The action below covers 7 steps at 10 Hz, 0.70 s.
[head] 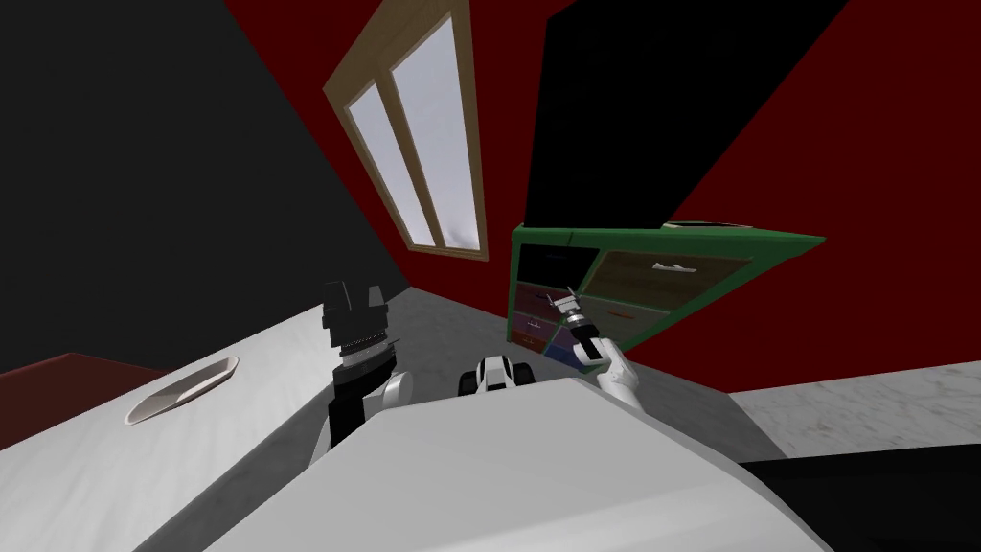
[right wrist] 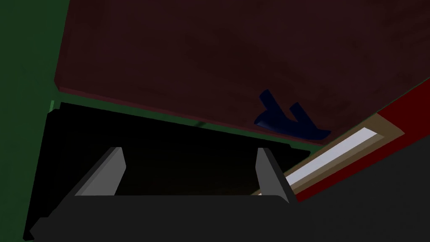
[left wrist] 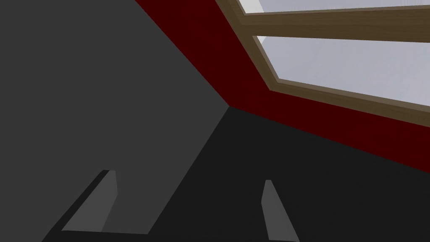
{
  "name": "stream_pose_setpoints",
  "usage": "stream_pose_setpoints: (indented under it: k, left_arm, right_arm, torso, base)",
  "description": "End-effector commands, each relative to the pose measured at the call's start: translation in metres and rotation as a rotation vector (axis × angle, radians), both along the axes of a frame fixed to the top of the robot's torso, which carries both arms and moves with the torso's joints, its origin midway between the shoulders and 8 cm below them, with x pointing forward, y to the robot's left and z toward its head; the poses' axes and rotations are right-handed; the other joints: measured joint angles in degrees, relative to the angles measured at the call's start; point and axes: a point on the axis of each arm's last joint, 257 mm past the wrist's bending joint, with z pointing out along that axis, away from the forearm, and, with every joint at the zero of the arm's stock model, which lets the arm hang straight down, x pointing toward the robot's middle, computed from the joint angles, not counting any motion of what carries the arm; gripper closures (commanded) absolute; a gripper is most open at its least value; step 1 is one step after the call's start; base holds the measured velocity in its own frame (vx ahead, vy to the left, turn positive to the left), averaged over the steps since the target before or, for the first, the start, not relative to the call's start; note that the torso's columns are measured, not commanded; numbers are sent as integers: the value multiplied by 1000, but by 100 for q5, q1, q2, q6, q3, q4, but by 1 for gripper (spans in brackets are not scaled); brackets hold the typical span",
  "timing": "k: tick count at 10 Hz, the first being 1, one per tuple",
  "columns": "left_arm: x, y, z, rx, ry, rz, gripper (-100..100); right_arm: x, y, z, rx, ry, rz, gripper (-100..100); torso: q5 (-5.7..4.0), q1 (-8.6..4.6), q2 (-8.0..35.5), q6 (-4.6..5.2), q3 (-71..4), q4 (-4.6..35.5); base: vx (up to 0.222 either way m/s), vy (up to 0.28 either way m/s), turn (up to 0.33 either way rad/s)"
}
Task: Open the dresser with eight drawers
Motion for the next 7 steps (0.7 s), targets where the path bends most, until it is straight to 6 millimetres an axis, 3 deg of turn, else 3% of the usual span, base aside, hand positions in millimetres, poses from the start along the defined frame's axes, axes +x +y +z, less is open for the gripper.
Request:
stream_pose_setpoints:
  k: [1, 7]
  left_arm:
    - [0, 0, 0, 0, 0, 0, 0]
    - [0, 0, 0, 0, 0, 0, 0]
  right_arm:
    - [-6, 7, -32, 6, 60, -25, -100]
    - [-7, 10, -40, 7, 72, -35, -100]
  torso:
    - [-16, 11, 0, 7, 2, -20]
    - [-30, 28, -6, -7, 2, -42]
  base:
    - [24, 30, -60]
    - [5, 8, -18]
